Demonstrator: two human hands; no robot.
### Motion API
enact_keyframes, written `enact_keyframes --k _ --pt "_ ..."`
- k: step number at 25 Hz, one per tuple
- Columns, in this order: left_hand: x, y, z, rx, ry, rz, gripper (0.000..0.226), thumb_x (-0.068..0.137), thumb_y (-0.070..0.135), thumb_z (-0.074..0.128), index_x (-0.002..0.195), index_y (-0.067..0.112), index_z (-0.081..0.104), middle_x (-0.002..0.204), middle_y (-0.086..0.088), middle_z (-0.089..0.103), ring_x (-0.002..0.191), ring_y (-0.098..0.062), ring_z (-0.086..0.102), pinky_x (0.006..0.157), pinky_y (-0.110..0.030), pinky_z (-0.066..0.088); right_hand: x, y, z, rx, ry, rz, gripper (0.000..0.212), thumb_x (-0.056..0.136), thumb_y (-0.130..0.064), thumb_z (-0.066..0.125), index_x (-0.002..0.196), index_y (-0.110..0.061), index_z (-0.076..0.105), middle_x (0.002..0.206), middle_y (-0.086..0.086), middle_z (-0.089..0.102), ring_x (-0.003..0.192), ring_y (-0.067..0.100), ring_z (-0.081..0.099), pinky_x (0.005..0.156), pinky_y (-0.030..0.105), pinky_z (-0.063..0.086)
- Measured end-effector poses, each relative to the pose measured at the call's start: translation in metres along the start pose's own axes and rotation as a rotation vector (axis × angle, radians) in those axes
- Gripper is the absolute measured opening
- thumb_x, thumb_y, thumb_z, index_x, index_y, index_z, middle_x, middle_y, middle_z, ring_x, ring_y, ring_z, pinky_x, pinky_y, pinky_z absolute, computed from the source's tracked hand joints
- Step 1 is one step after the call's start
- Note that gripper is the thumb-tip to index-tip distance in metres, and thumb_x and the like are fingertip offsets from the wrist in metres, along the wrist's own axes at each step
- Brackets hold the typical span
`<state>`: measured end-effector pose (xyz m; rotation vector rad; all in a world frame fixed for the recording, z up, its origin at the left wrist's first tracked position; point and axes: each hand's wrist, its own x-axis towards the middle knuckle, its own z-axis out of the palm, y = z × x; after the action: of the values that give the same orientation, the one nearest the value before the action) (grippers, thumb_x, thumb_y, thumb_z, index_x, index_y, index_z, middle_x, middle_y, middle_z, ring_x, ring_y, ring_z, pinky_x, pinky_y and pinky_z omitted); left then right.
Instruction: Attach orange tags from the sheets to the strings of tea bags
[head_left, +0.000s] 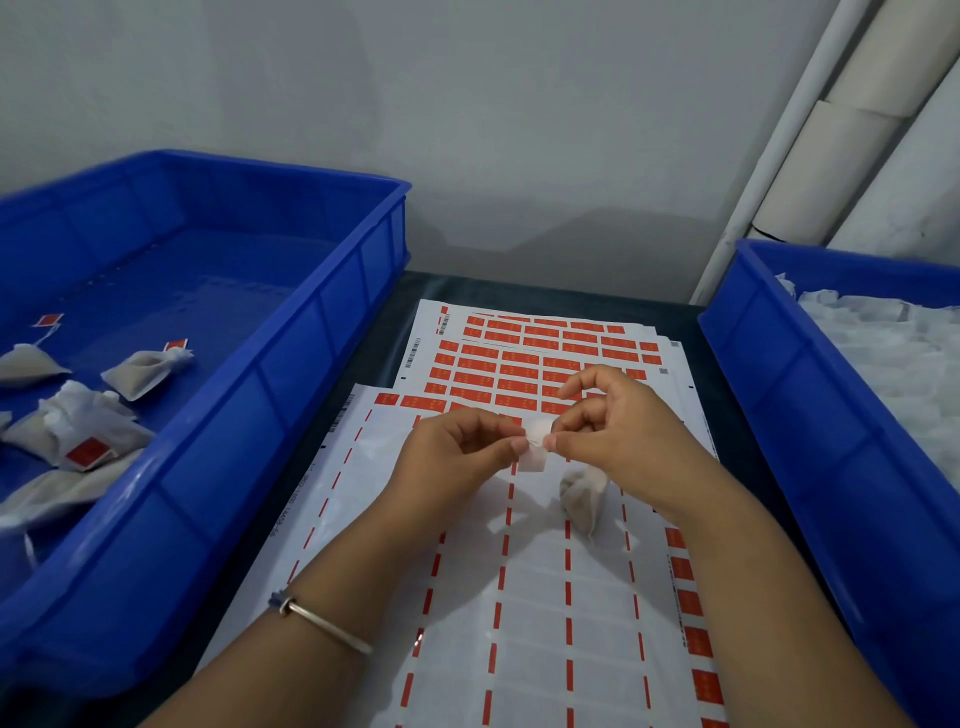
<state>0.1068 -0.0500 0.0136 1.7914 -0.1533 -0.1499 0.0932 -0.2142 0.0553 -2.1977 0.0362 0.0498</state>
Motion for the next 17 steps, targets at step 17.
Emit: enact_keyframes --k 17 --pt "0.0006 -0.0028 0.0029 -0.323 0.005 -0.147 0.024 0.079 0.007 0.071 0.094 0.023 0.061 0.087 -0.001 0.07 0.08 -0.02 0.071 0.065 -0.028 0.058 -0.0011 0.0001 0.0033 -0.012 -0.012 -0.084 0.037 0.074 -0.017 0.079 0.087 -0.035 0.049 0.073 -0.02 0.065 0.069 -0.004 0.065 0.051 0.004 0.042"
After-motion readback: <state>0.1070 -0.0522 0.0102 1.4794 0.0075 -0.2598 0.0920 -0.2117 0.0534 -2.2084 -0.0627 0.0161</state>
